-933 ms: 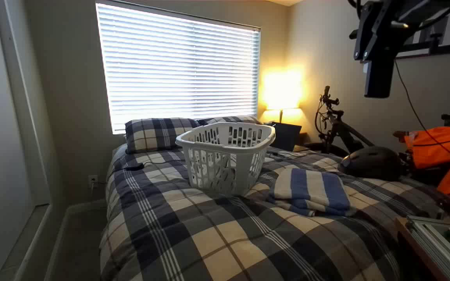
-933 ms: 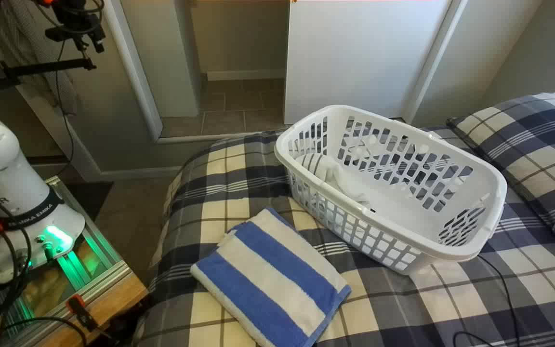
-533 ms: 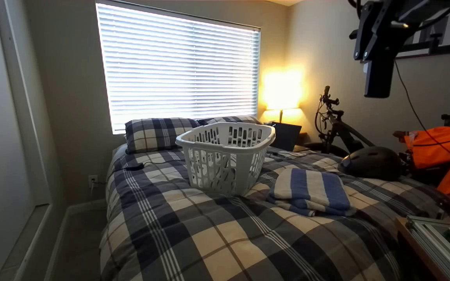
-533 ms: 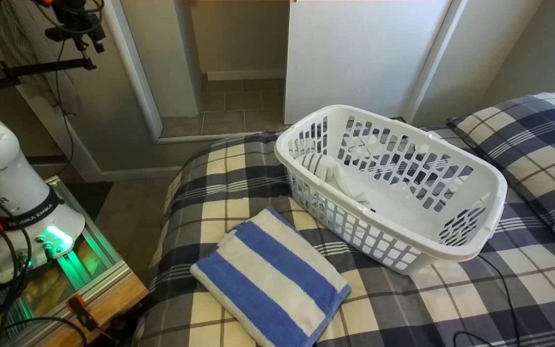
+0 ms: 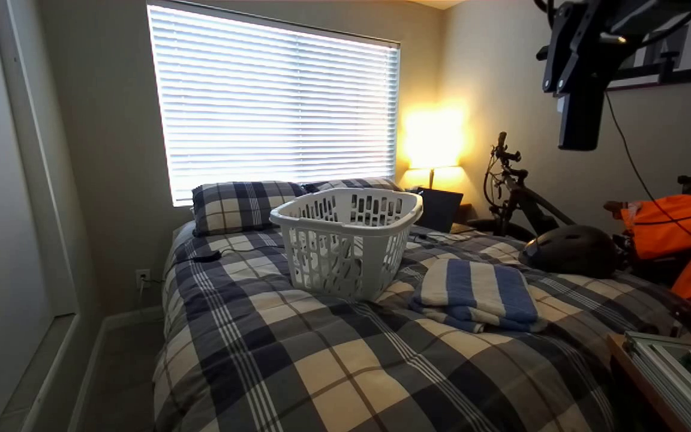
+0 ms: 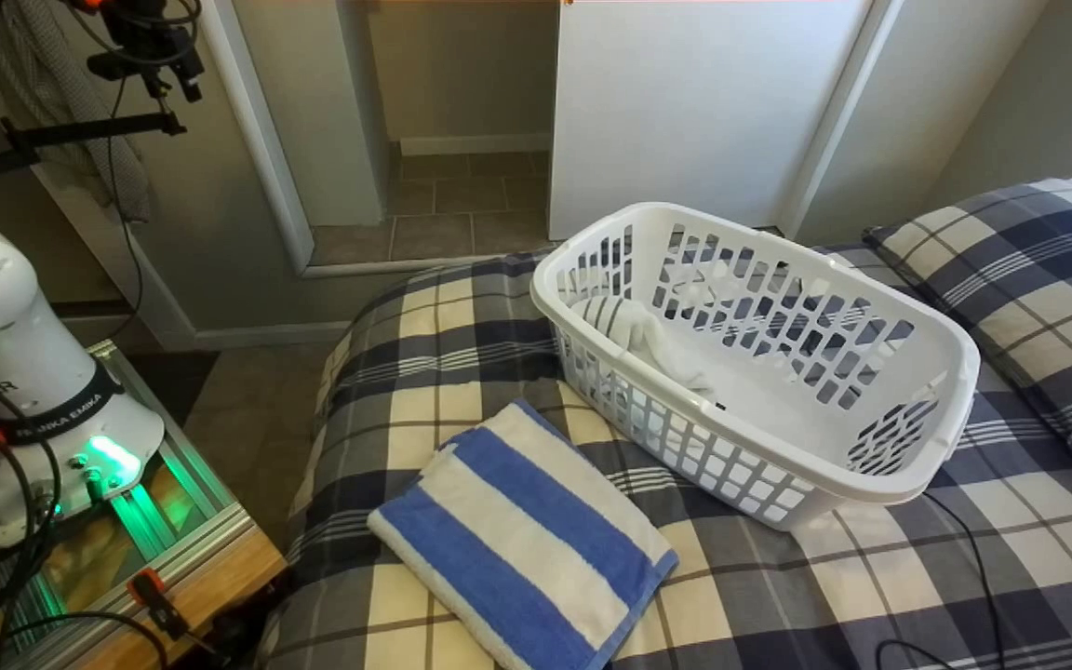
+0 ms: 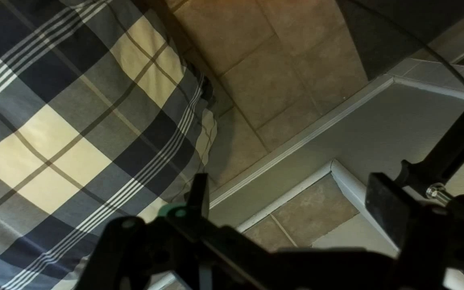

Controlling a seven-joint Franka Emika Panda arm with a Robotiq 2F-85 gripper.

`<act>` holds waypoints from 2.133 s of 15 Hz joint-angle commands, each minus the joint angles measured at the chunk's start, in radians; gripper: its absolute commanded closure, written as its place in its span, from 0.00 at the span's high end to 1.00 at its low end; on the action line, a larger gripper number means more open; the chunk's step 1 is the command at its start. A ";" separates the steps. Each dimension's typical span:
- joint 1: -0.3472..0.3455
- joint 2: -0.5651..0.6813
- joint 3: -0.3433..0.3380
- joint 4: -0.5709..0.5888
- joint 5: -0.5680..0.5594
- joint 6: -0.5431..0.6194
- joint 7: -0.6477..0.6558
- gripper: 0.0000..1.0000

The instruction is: Put the towel in the white basket

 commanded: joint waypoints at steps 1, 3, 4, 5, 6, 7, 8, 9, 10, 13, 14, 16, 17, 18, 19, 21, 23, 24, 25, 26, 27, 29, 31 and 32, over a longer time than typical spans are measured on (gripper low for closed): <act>-0.056 0.000 0.001 -0.010 -0.030 0.050 0.040 1.00; -0.104 -0.004 -0.018 -0.022 -0.052 0.118 0.059 1.00; -0.135 -0.005 -0.029 -0.025 -0.069 0.149 0.071 1.00; -0.162 -0.004 -0.038 -0.024 -0.089 0.169 0.081 1.00; -0.192 -0.001 -0.049 -0.022 -0.114 0.187 0.086 1.00; -0.220 0.003 -0.059 -0.021 -0.139 0.203 0.092 1.00; -0.244 0.010 -0.070 -0.020 -0.161 0.216 0.090 1.00; -0.269 0.018 -0.081 -0.022 -0.185 0.228 0.092 1.00; -0.289 0.027 -0.091 -0.023 -0.207 0.238 0.089 1.00; -0.349 0.074 -0.117 -0.045 -0.269 0.306 0.099 1.00; -0.367 0.092 -0.122 -0.056 -0.291 0.335 0.105 1.00; -0.405 0.136 -0.126 -0.081 -0.339 0.404 0.135 1.00; -0.424 0.165 -0.129 -0.094 -0.363 0.446 0.154 1.00; -0.440 0.196 -0.133 -0.102 -0.385 0.489 0.167 1.00; -0.457 0.229 -0.140 -0.113 -0.402 0.531 0.188 1.00; -0.490 0.297 -0.150 -0.122 -0.442 0.598 0.227 1.00; -0.518 0.362 -0.165 -0.125 -0.485 0.657 0.258 1.00; -0.530 0.395 -0.176 -0.123 -0.505 0.682 0.272 1.00; -0.537 0.427 -0.189 -0.118 -0.522 0.703 0.280 1.00; -0.546 0.454 -0.203 -0.114 -0.542 0.718 0.290 1.00; -0.559 0.478 -0.217 -0.112 -0.576 0.731 0.310 1.00; -0.570 0.522 -0.255 -0.104 -0.629 0.744 0.329 1.00; -0.579 0.559 -0.293 -0.092 -0.705 0.757 0.354 1.00; -0.580 0.577 -0.316 -0.086 -0.732 0.763 0.354 1.00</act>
